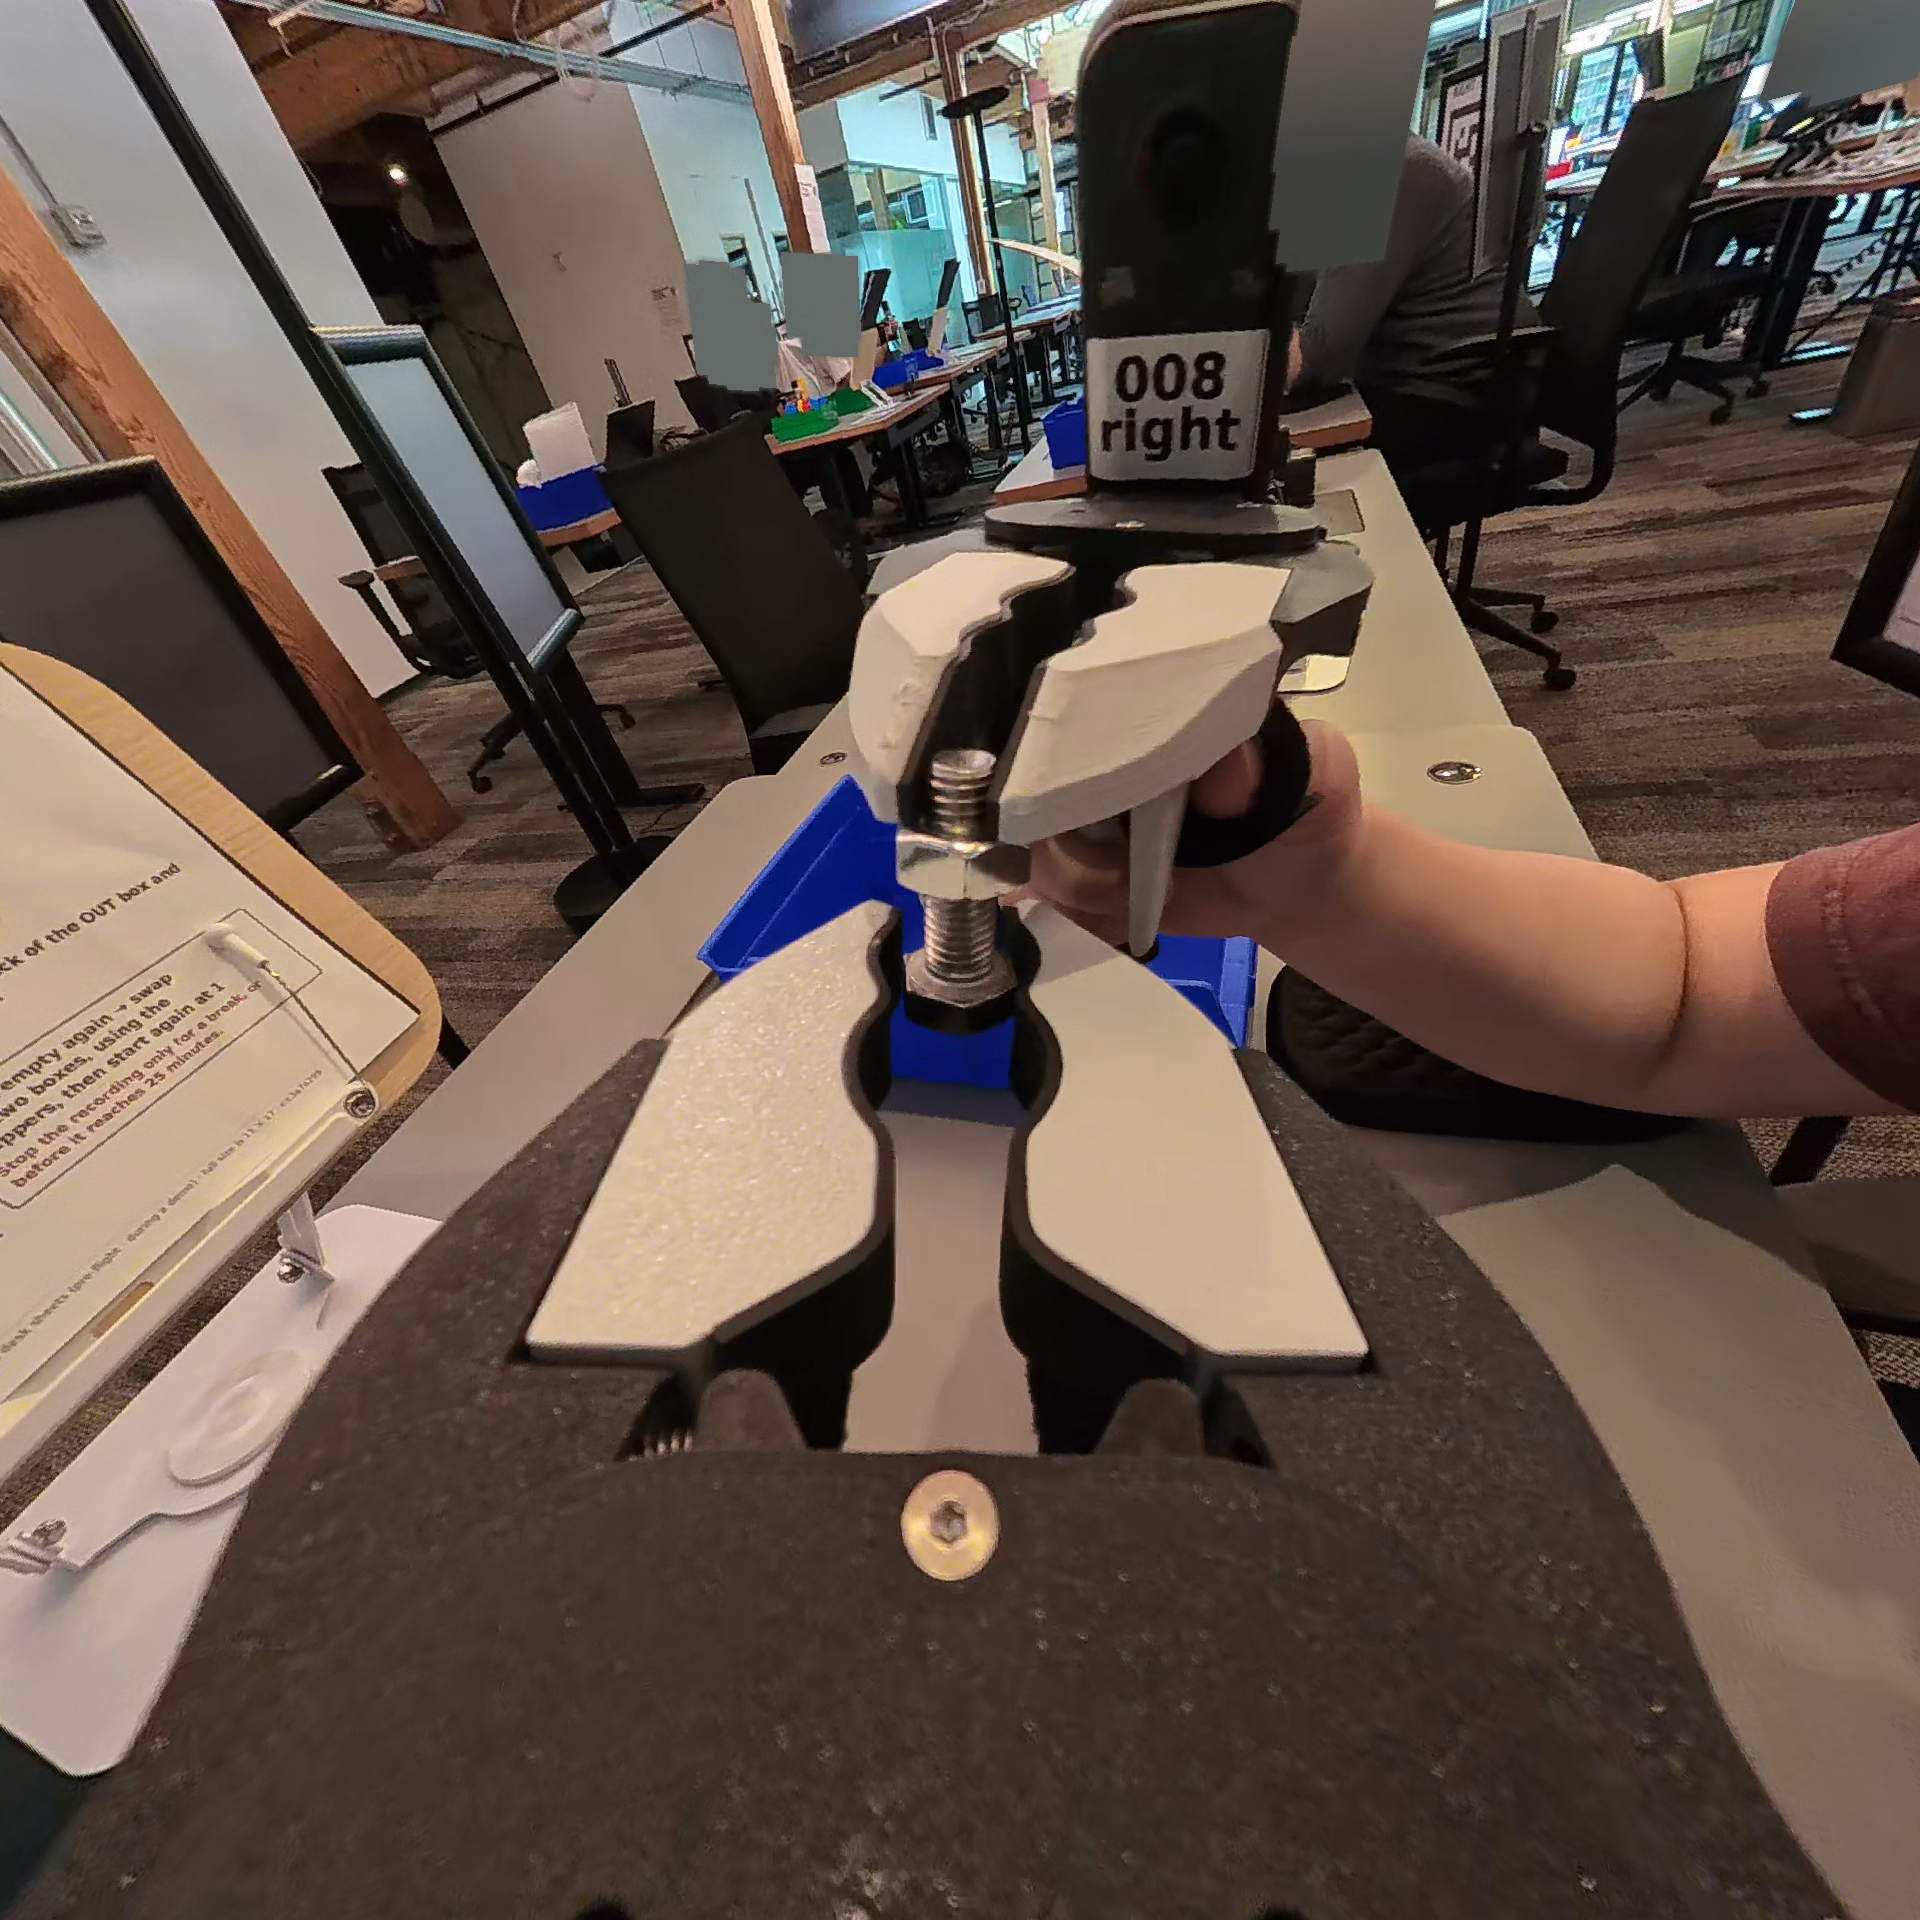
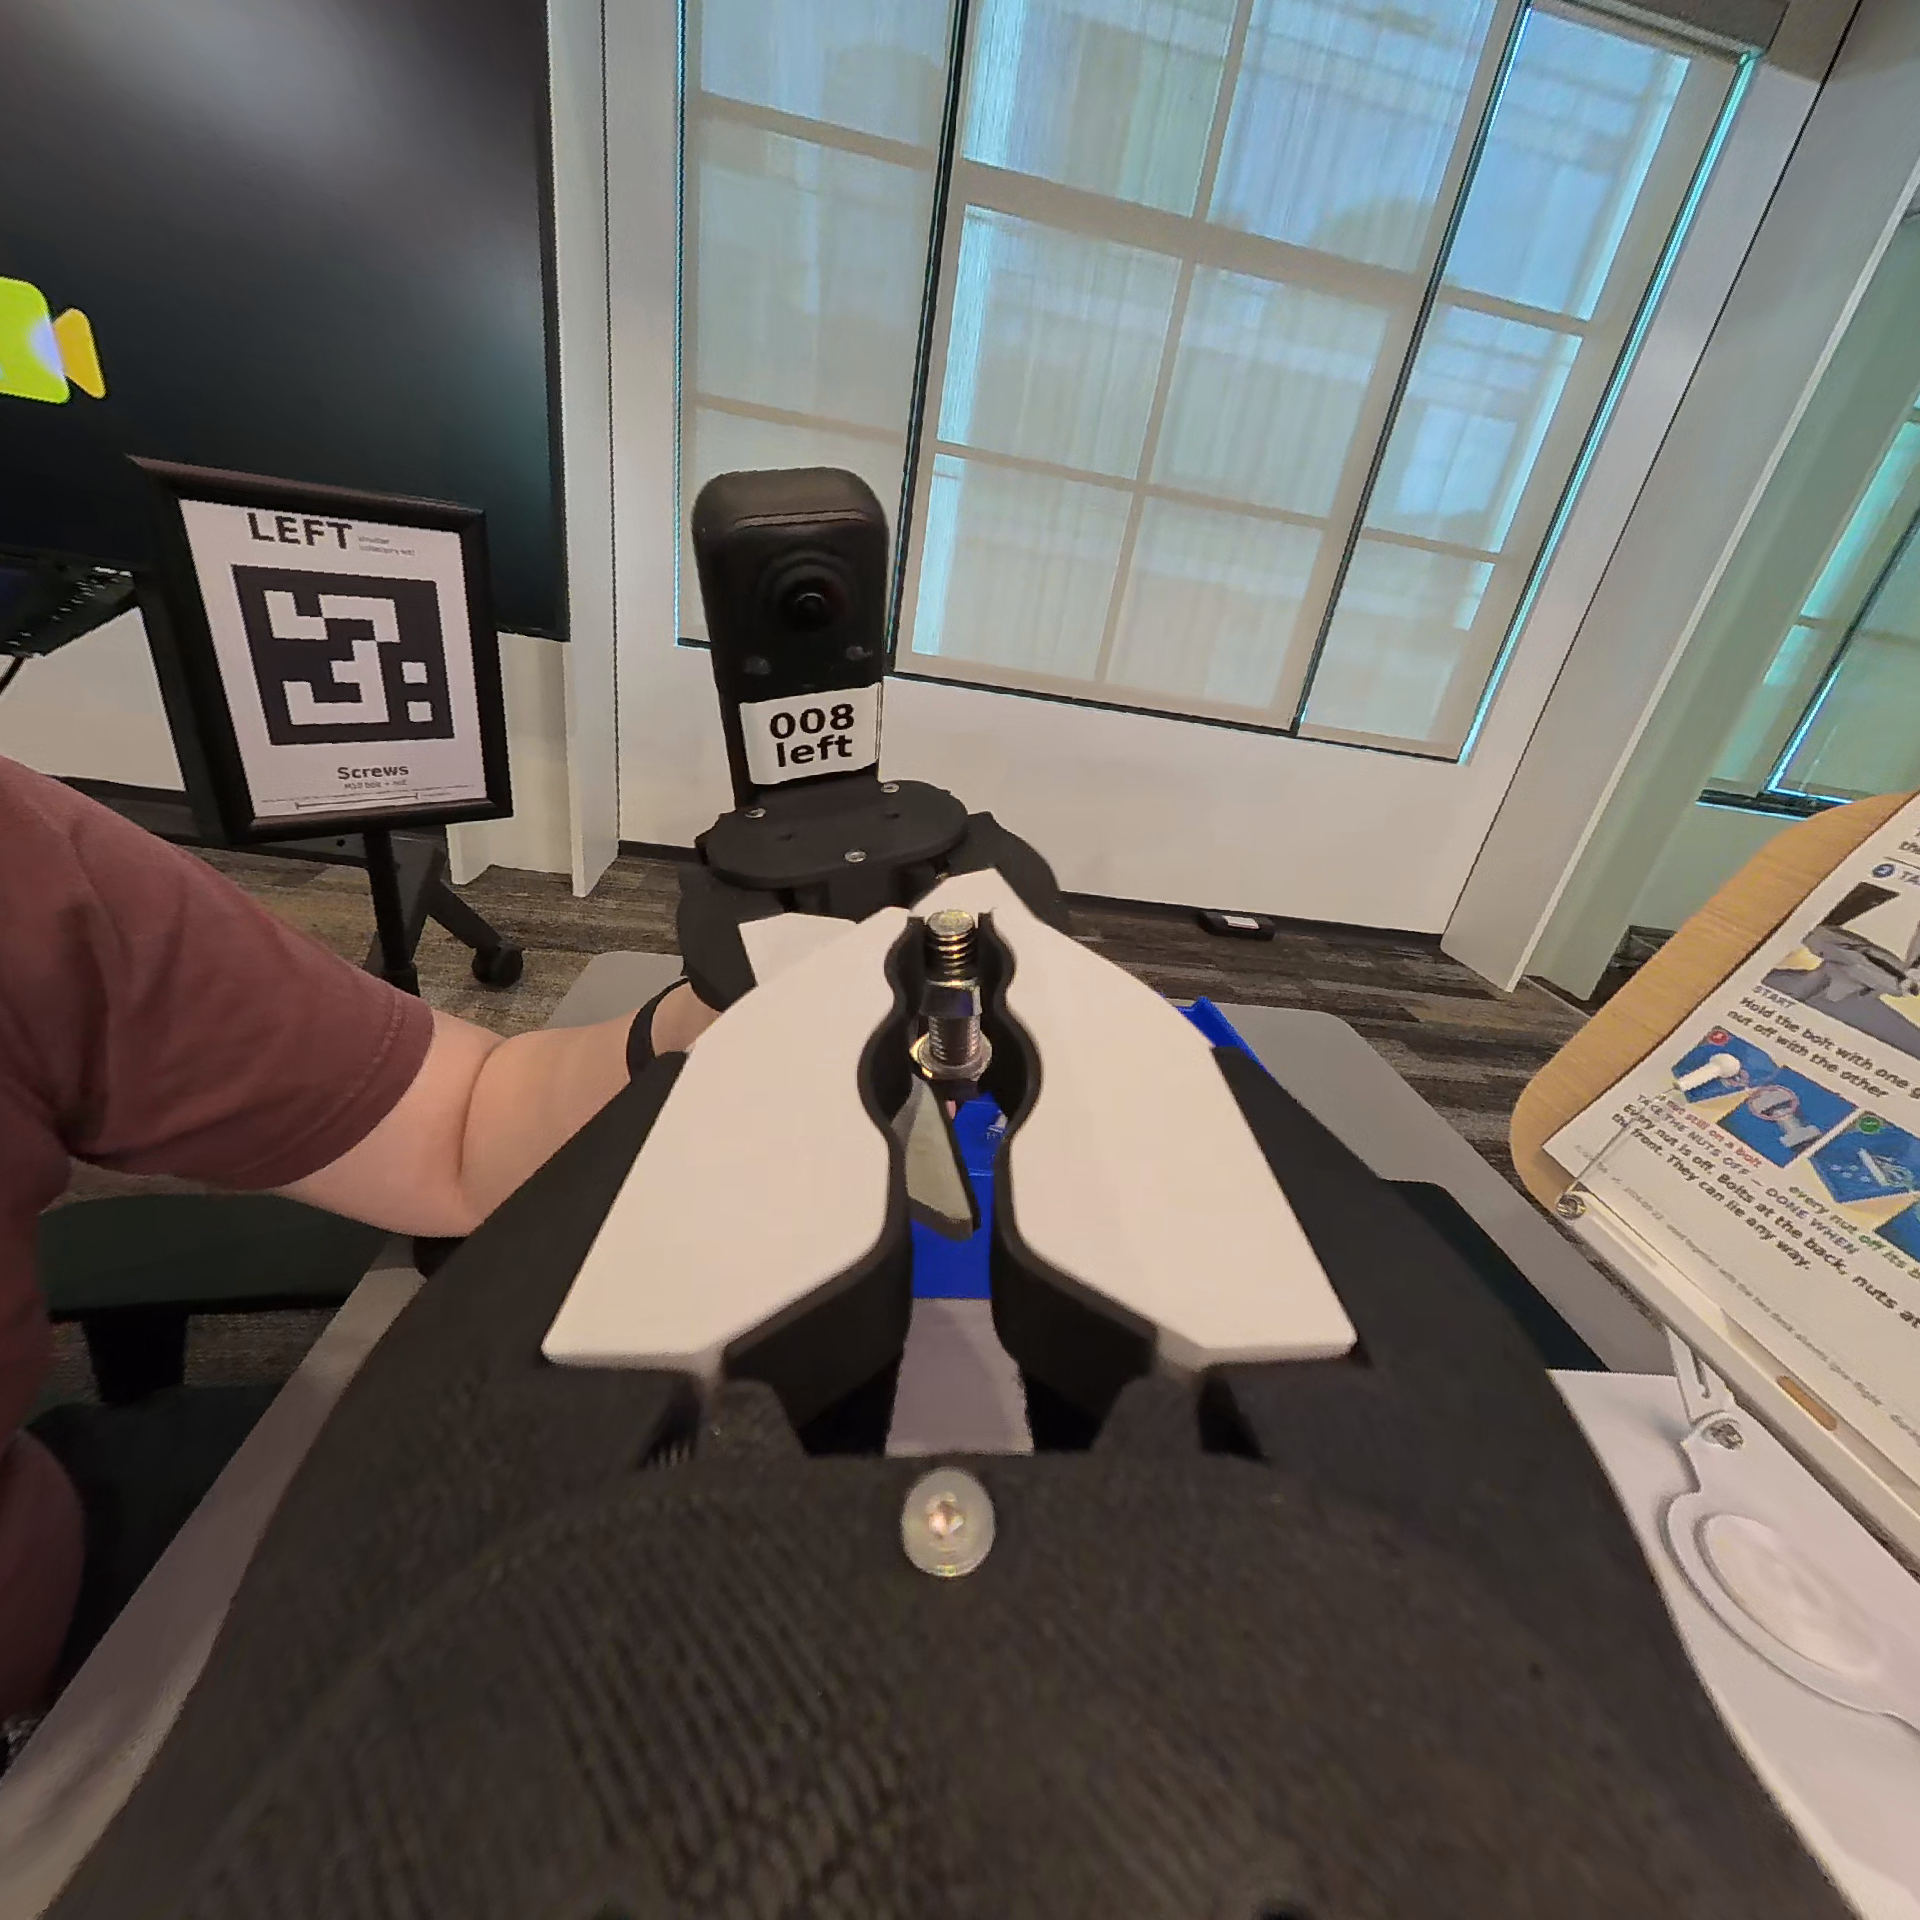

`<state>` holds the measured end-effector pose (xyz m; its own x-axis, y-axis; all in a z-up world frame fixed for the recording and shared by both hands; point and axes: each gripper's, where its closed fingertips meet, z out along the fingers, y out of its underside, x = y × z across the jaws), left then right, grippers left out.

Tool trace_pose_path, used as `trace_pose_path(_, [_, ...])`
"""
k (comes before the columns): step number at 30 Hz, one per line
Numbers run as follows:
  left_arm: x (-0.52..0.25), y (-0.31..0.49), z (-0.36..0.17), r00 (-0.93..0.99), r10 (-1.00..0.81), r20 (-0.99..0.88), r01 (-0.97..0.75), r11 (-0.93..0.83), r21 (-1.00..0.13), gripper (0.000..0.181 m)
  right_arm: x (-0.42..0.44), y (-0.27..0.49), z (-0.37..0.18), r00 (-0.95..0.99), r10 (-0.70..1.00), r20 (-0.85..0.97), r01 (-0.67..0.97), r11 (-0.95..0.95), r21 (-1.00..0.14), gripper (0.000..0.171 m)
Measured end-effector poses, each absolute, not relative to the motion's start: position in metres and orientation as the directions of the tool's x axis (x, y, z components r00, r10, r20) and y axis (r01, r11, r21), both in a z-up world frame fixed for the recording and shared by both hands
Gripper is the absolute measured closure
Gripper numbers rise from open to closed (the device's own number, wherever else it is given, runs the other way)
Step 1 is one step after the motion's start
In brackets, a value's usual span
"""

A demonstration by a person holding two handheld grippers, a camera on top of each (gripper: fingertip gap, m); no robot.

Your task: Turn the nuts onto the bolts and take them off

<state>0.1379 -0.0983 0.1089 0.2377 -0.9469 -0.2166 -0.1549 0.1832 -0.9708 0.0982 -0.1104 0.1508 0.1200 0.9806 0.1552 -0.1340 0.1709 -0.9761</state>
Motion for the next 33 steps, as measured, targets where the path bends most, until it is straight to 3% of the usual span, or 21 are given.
trace_pose_path(8, [0.136,-0.093,0.111,0.281,-0.928,-0.245,-0.152,0.209,-0.966,0.168,0.101,-0.106,0.153,0.140,0.979,0.145,-0.147,0.165,-0.975,0.160])
trace_pose_path(10, [0.135,-0.089,0.108,0.300,-0.915,-0.270,-0.188,0.221,-0.957,0.168,0.108,-0.103,0.159,0.173,0.973,0.151,-0.169,0.181,-0.969,0.141])
trace_pose_path(14, [0.135,-0.089,0.111,0.309,-0.919,-0.245,-0.159,0.204,-0.966,0.168,0.120,-0.101,0.165,0.171,0.979,0.108,-0.172,0.137,-0.976,0.139])
trace_pose_path(18, [0.135,-0.092,0.116,0.288,-0.937,-0.196,-0.105,0.172,-0.979,0.168,0.110,-0.105,0.149,0.117,0.988,0.103,-0.066,0.111,-0.992,0.143])
trace_pose_path(25, [0.134,-0.092,0.115,0.288,-0.935,-0.208,-0.113,0.182,-0.977,0.168,0.111,-0.108,0.161,0.142,0.983,0.114,-0.146,0.135,-0.980,0.154])
trace_pose_path(33, [0.141,-0.095,0.109,0.279,-0.933,-0.227,-0.143,0.193,-0.971,0.168,0.103,-0.107,0.149,0.138,0.981,0.135,-0.078,0.147,-0.986,0.161])
